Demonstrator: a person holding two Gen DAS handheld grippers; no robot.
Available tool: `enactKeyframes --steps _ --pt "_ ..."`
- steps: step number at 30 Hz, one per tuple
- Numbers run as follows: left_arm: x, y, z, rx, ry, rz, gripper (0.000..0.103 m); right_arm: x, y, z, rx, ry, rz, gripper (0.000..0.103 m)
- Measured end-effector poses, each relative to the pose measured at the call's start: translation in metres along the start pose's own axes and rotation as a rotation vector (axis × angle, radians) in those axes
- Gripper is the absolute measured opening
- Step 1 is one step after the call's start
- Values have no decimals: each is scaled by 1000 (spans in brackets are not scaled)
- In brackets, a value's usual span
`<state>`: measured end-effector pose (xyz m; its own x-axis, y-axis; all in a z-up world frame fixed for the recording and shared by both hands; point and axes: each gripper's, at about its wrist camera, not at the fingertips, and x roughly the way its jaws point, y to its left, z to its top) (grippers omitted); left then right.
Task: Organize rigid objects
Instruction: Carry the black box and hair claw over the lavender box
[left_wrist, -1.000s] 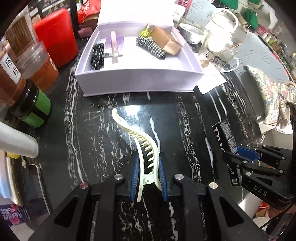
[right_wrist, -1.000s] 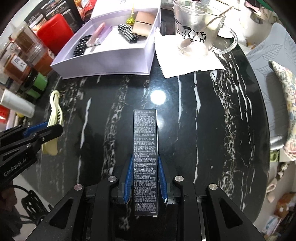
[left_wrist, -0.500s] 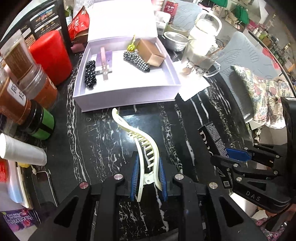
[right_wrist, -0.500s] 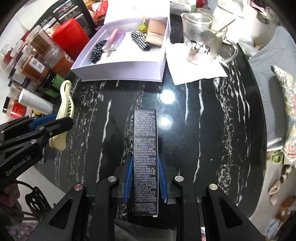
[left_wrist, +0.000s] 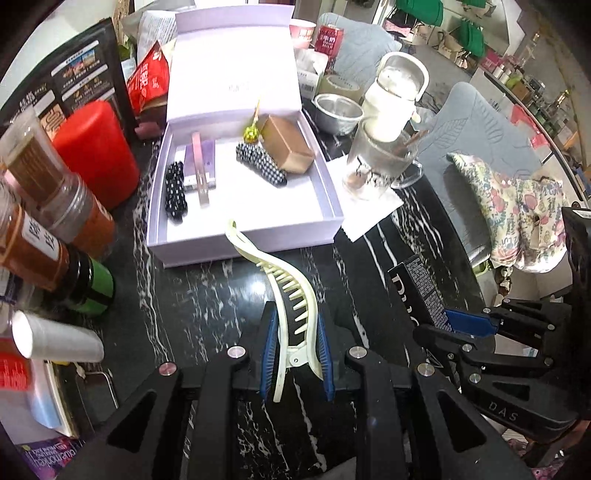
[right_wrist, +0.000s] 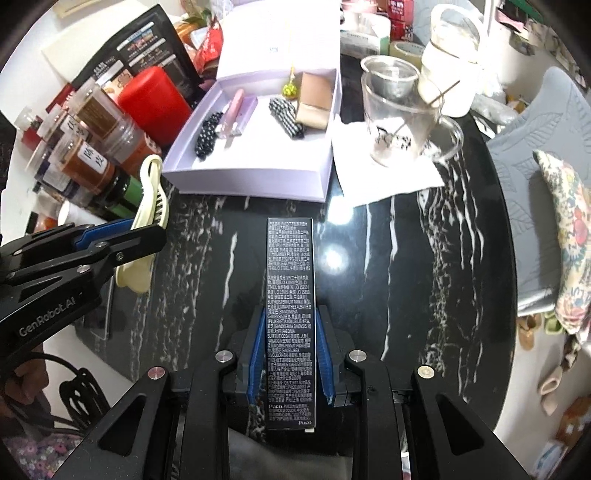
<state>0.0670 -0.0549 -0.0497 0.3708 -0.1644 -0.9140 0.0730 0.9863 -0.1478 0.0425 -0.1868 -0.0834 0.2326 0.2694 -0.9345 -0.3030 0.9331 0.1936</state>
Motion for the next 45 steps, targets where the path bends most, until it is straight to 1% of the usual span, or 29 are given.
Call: enactKeyframes --steps 6,15,19,24,35,45 --pt "-11 4 20 -27 -38 4 21 -15 4 20 -12 -43 13 25" --pt "-23 14 54 -24 -99 -8 21 -35 8 61 -49 -117 26 25" --pt "-26 15 68 2 -138 19 21 -40 11 79 -65 -142 24 25" --pt "-25 24 89 -6 -157 18 21 -42 12 101 -75 -160 22 25" --pt "-2 44 124 -21 -145 10 21 -28 10 146 -78 -162 13 25" --pt "31 64 139 -53 -109 21 21 -1 5 180 -97 -150 -12 25"
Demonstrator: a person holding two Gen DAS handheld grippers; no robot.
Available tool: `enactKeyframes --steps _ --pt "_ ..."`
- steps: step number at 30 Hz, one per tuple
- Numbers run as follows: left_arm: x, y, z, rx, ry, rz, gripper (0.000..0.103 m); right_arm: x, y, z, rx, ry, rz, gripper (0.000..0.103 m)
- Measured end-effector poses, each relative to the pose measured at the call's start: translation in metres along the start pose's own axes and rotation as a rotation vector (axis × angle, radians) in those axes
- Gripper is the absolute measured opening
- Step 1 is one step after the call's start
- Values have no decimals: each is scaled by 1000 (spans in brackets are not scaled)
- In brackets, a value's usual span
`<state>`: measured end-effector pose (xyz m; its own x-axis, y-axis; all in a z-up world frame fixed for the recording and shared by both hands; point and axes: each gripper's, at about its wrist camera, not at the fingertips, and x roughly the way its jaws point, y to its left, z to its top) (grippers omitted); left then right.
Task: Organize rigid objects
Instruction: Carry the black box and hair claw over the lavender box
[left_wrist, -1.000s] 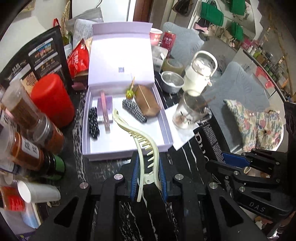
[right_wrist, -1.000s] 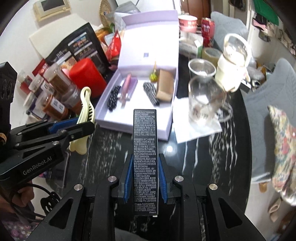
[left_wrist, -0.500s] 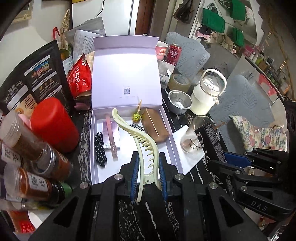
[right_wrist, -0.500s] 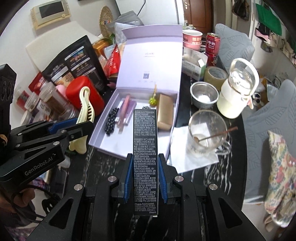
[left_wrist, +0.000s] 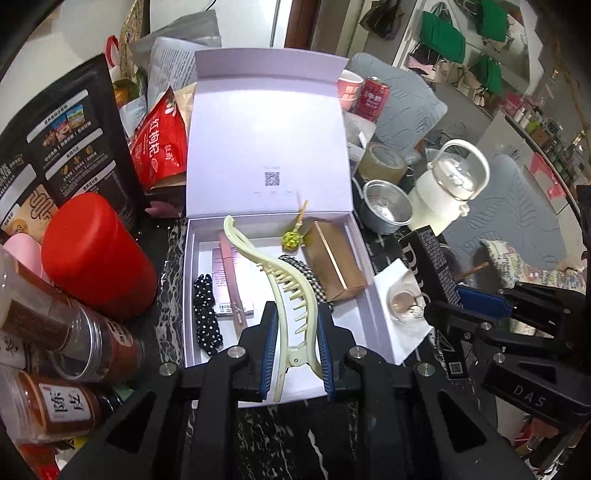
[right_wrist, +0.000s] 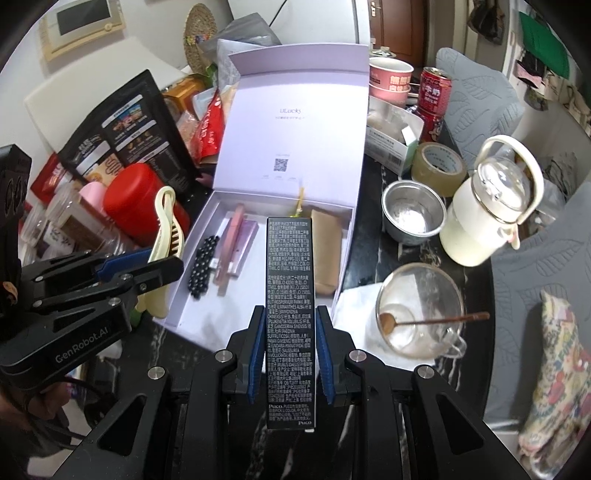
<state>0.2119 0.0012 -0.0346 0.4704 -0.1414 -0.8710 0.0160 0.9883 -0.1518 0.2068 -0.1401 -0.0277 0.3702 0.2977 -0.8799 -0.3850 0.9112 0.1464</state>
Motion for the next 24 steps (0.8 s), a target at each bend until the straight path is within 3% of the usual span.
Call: enactKeyframes --steps 11,24 --pt "47 27 -3 -22 59 41 21 42 1 10 -12 26 -6 25" --pt "97 37 -16 -11 137 21 21 97 10 0 -36 61 -24 25"
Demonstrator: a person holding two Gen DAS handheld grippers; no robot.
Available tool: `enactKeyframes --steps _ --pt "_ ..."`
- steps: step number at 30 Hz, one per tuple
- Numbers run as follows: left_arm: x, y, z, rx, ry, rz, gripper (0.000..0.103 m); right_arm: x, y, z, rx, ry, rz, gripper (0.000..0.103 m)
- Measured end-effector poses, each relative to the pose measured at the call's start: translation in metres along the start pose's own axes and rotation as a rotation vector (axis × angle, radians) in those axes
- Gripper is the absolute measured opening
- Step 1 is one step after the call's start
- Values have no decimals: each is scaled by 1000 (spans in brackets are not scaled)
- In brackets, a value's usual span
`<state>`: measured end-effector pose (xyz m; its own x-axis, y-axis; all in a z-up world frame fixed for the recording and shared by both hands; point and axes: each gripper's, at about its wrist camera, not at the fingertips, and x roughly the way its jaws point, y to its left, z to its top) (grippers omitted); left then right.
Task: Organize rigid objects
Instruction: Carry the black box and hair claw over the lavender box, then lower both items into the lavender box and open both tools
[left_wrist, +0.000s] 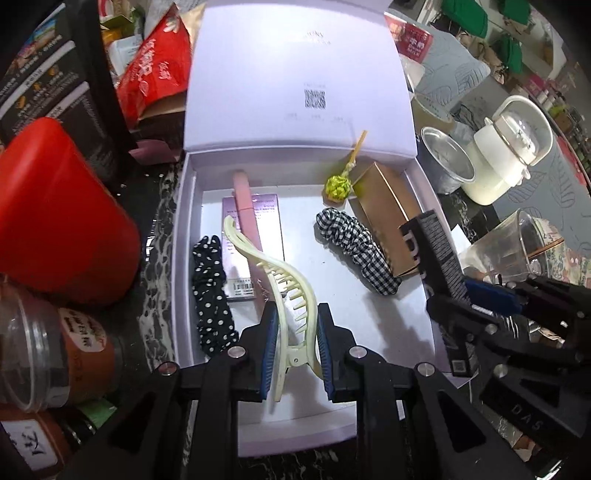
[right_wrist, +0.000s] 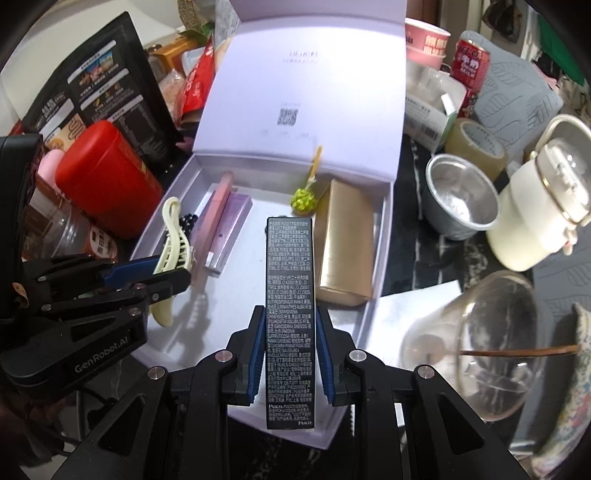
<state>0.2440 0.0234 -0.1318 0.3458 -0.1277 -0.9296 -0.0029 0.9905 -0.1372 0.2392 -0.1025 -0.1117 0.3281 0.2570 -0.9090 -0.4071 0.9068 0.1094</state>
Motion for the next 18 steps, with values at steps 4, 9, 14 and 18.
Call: enactKeyframes --steps 4,9,14,18 --pt "10 -1 2 21 9 -6 21 15 -3 -6 17 31 11 25" --pt "23 -5 5 32 31 -16 21 25 -5 -6 17 48 18 25" --pt "33 -6 5 27 48 -20 21 29 -5 -5 -3 52 24 25" --pt "38 -4 3 13 59 -22 21 36 -4 -5 -14 67 31 25"
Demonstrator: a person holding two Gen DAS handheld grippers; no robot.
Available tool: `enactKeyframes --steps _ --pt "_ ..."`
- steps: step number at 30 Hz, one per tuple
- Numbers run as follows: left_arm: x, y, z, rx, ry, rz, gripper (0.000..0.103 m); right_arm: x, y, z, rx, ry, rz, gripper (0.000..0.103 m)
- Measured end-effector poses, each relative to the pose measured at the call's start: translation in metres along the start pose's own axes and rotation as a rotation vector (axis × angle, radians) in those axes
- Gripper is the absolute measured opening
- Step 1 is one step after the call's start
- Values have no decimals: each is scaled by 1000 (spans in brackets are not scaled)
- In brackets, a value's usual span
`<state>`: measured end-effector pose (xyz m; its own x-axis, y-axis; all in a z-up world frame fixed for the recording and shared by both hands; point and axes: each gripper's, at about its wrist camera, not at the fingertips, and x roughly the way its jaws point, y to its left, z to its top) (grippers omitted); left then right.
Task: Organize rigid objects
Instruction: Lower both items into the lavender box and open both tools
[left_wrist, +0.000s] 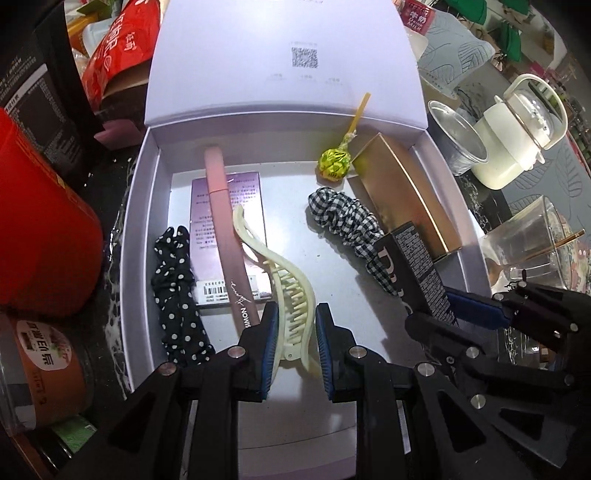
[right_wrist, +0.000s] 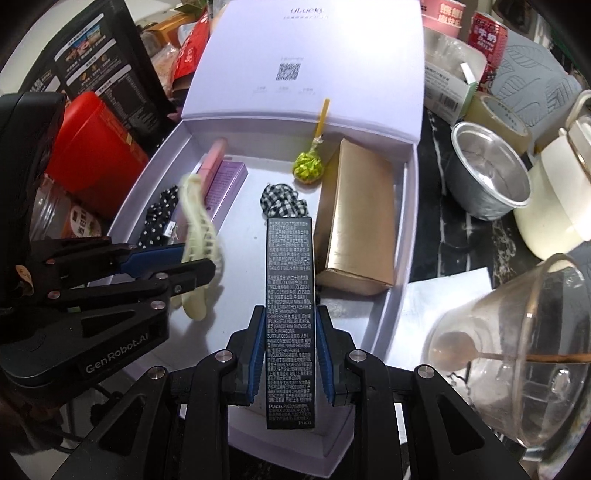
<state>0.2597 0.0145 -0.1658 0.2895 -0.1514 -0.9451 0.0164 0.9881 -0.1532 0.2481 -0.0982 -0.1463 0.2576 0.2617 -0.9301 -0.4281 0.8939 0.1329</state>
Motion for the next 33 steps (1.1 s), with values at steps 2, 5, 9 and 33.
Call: enactKeyframes --steps 2,5,9,33 --pt "2 1 1 -3 4 -4 21 6 -1 0 9 11 11 25" --pt "4 0 3 6 9 -1 21 12 -1 0 18 25 19 25" --pt "6 1 5 2 15 -6 21 17 0 2 16 29 12 25" --pt "-15 -14 15 5 -20 121 21 10 -9 4 87 25 -2 42"
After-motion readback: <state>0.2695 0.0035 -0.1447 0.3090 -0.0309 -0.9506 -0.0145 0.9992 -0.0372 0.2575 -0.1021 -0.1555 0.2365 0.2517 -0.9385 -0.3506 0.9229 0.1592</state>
